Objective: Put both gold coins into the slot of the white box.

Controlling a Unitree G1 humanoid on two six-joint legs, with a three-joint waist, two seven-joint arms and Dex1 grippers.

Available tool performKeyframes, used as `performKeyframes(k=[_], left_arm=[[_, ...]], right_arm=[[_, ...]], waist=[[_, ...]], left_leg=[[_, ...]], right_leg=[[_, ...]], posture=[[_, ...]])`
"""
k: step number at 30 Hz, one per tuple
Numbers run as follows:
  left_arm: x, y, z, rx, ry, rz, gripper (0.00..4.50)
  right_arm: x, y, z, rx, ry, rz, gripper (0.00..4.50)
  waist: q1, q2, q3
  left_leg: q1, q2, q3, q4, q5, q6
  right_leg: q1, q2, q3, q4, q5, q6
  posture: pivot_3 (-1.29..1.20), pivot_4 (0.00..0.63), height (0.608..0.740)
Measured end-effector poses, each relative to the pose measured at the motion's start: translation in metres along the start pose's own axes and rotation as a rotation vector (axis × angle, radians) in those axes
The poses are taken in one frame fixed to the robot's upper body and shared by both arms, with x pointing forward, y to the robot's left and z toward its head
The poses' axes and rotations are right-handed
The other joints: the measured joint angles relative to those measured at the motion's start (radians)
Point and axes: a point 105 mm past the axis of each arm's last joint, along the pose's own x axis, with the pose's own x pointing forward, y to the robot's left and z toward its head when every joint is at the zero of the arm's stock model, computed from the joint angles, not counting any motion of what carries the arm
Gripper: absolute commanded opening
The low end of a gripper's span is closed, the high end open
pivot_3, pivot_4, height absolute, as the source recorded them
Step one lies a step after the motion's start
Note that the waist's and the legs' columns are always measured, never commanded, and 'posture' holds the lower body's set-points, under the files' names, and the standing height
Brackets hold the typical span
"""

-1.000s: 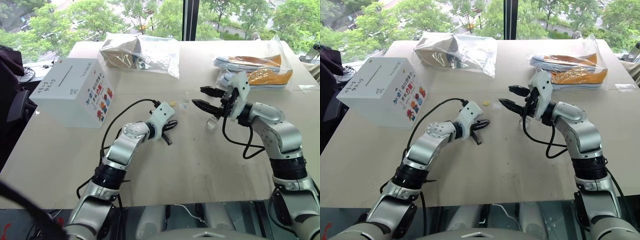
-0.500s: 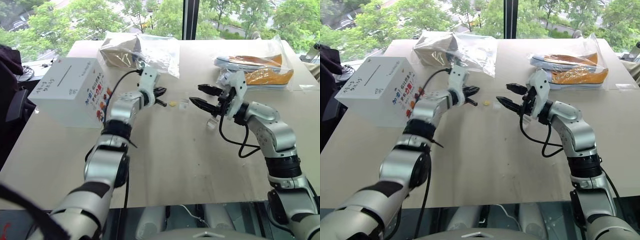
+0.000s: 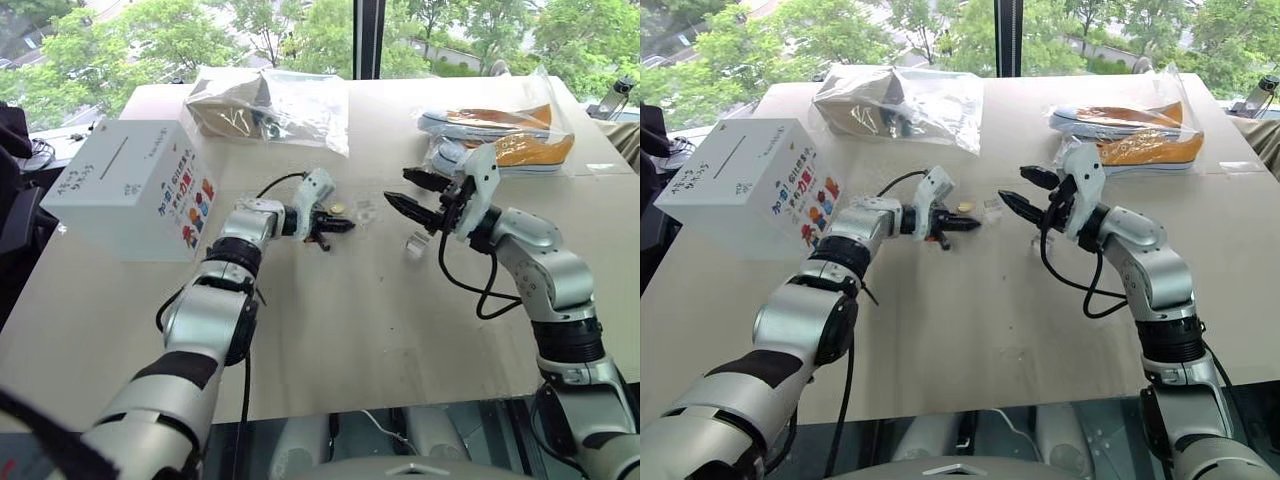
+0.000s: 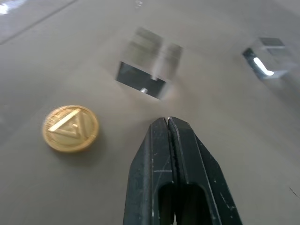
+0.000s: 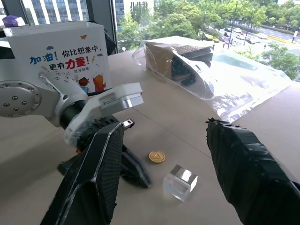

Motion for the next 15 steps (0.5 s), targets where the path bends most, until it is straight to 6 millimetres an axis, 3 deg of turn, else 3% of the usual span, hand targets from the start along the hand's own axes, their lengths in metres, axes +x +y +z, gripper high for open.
performKeyframes(k=[3,7,10,12,13,14,15], left_arm=[[-0.001,-0.023,-0.013,0.007,0.016,-0.136,0.01],[-0.003,-0.023,-0.004,0.016,-0.082,-0.092,0.01],[-0.037,0.003,0.057,0.011,-0.416,0.099,0.01],[-0.057,0.016,0.086,0.056,-0.504,0.213,0.01],[-0.069,0.032,0.097,0.089,-0.500,0.350,0.01],[-0.072,0.042,0.094,0.095,-0.467,0.430,0.01],[-0.070,0.058,0.071,0.061,-0.374,0.539,0.01]], right_arm=[[0.000,0.000,0.000,-0.001,-0.002,-0.001,3.03],[0.000,0.000,0.000,-0.001,-0.001,0.000,3.03],[0.002,0.003,0.000,0.007,-0.007,0.010,3.03],[0.003,0.004,0.000,0.009,-0.008,0.015,3.03],[0.004,0.006,0.000,0.012,-0.012,0.020,3.03],[0.005,0.006,0.000,0.011,-0.014,0.021,3.03],[0.005,0.006,0.001,0.009,-0.019,0.022,3.03]], waist=[[0.000,0.000,0.000],[0.007,0.000,0.000],[0.008,-0.003,0.002],[0.007,-0.003,0.002],[0.007,-0.002,0.002],[0.007,-0.002,0.001],[0.007,-0.002,0.001]], left_leg=[[0.000,0.001,0.000,0.000,0.000,0.000],[-0.001,0.001,-0.001,0.001,0.000,0.000],[-0.001,0.001,-0.003,0.002,0.000,0.000],[0.000,0.001,-0.002,0.002,0.000,0.001],[0.000,0.000,-0.002,0.002,0.000,0.000],[0.001,-0.001,-0.001,0.002,0.000,0.000],[0.001,-0.001,-0.001,0.002,0.000,0.000]], right_leg=[[0.000,0.000,0.001,0.000,0.000,0.000],[-0.001,-0.001,0.000,0.001,0.000,0.000],[-0.001,-0.001,-0.002,0.003,0.000,0.000],[-0.001,-0.001,-0.001,0.003,0.000,0.000],[0.000,-0.001,-0.001,0.002,0.000,0.000],[0.000,-0.001,0.000,0.002,0.000,0.000],[0.000,-0.001,0.000,0.002,0.000,0.000]], posture=[[0.00,0.150,0.740],[0.00,0.150,0.740],[0.00,0.150,0.740],[0.00,0.150,0.740],[0.00,0.150,0.740],[0.00,0.150,0.740],[0.00,0.150,0.740]])
